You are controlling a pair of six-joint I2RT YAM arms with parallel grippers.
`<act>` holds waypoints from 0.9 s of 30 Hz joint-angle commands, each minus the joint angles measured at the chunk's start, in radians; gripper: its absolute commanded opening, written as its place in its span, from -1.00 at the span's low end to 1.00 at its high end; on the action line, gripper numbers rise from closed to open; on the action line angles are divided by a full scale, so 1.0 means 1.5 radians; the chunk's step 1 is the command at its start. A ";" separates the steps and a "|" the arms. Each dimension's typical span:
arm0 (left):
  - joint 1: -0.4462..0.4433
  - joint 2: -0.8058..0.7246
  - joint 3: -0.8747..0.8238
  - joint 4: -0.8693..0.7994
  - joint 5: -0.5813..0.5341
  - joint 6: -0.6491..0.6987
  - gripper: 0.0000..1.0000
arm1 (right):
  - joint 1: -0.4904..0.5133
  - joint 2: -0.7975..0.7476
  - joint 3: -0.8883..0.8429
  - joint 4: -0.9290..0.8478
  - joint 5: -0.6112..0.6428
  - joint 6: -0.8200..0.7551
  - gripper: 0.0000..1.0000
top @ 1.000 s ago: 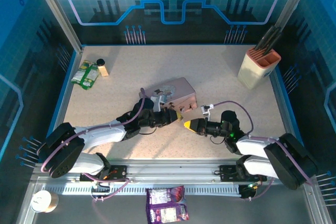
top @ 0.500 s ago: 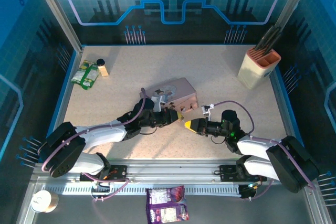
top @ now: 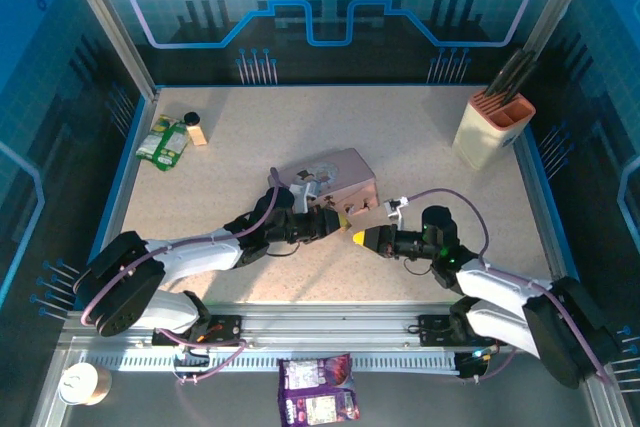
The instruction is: Unlock the padlock with the key
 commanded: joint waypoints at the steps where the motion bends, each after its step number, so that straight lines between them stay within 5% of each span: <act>1: -0.023 0.003 0.012 0.093 0.101 0.008 -1.00 | -0.009 -0.026 0.038 -0.027 0.020 -0.059 -1.00; 16: -0.023 0.011 0.012 0.093 0.109 0.020 -1.00 | -0.024 0.043 0.018 0.189 -0.024 0.092 -1.00; 27: -0.024 0.018 0.014 0.083 0.103 0.027 -1.00 | -0.025 0.006 0.033 0.102 -0.017 0.050 -1.00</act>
